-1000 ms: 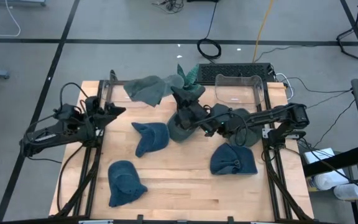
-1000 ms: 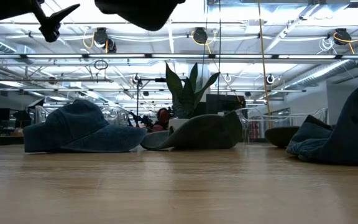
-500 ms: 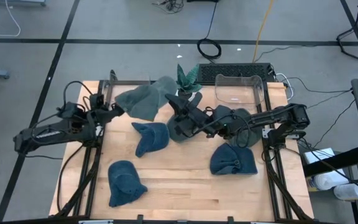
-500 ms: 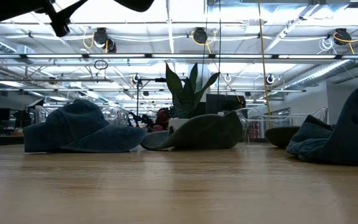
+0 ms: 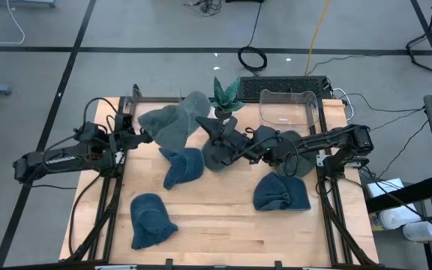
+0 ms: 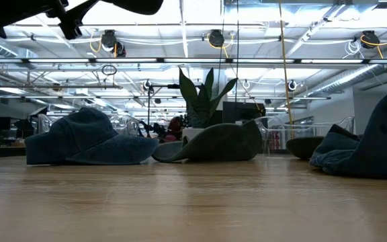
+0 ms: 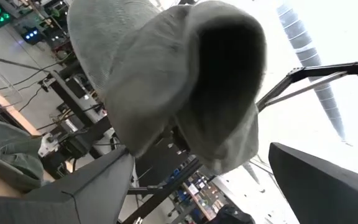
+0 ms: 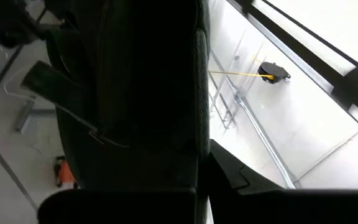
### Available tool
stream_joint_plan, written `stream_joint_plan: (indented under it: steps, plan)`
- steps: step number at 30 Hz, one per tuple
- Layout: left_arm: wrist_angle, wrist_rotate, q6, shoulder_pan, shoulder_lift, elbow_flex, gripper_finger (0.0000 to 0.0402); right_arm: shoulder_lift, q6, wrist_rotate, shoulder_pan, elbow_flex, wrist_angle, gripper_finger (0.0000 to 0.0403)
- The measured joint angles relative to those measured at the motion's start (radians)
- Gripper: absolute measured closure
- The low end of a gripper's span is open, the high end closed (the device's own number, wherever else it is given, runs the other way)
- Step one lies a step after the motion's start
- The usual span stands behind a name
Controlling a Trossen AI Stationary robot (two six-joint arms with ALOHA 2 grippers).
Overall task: Pick & Place hat
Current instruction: Put the bottom right green cap into the left transparent bin
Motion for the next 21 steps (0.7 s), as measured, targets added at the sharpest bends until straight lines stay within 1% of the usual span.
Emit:
stream_joint_plan:
  steps: [6,12,21]
  plan:
    - [0.010,-0.004,-0.001,0.000,0.001,0.000,0.0023,0.000,-0.016,0.003,-0.005,0.000,-0.040,0.0403]
    - [0.048,-0.066,-0.002,0.000,0.000,0.000,0.0023,0.000,-0.027,0.008,-0.021,-0.001,-0.082,0.0403]
    - [0.054,-0.062,-0.056,0.000,0.000,0.000,0.0024,0.000,-0.031,0.010,-0.026,-0.001,-0.086,0.0403]
